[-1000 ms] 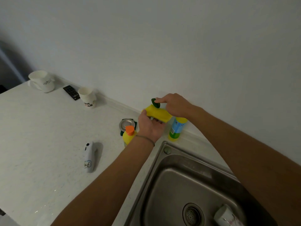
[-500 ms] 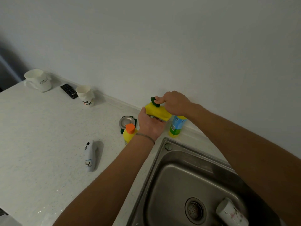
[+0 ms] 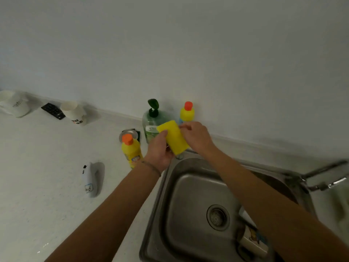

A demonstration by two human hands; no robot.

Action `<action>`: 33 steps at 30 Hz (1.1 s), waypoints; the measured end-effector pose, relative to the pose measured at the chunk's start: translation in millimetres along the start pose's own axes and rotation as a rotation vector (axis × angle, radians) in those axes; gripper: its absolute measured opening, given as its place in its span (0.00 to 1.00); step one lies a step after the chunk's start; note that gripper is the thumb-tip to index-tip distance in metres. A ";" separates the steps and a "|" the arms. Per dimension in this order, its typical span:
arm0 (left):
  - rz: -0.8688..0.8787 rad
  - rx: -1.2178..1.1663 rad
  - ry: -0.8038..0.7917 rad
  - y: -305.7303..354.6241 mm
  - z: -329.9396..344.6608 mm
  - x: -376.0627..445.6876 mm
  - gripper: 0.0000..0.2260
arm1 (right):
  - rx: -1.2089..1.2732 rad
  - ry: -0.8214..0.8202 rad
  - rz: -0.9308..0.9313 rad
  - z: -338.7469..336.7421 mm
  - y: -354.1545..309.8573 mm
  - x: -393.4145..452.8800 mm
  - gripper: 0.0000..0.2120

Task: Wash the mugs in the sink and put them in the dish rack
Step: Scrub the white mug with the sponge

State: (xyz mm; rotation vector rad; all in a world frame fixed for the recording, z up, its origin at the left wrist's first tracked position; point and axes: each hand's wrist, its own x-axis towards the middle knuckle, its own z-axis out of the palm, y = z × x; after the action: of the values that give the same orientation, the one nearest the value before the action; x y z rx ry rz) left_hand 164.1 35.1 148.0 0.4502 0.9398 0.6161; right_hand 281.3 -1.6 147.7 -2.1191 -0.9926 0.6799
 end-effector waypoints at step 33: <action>-0.039 1.459 -0.370 -404.9 28.0 95.6 0.15 | 1.294 0.233 0.894 -95.2 416.9 -183.2 0.20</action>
State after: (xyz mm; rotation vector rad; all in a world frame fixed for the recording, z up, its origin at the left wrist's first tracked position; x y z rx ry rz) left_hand 347.3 -204.8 -139.7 1.7599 0.9027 -0.3128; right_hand 427.3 -379.4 -81.2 -1.2537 0.5633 1.0416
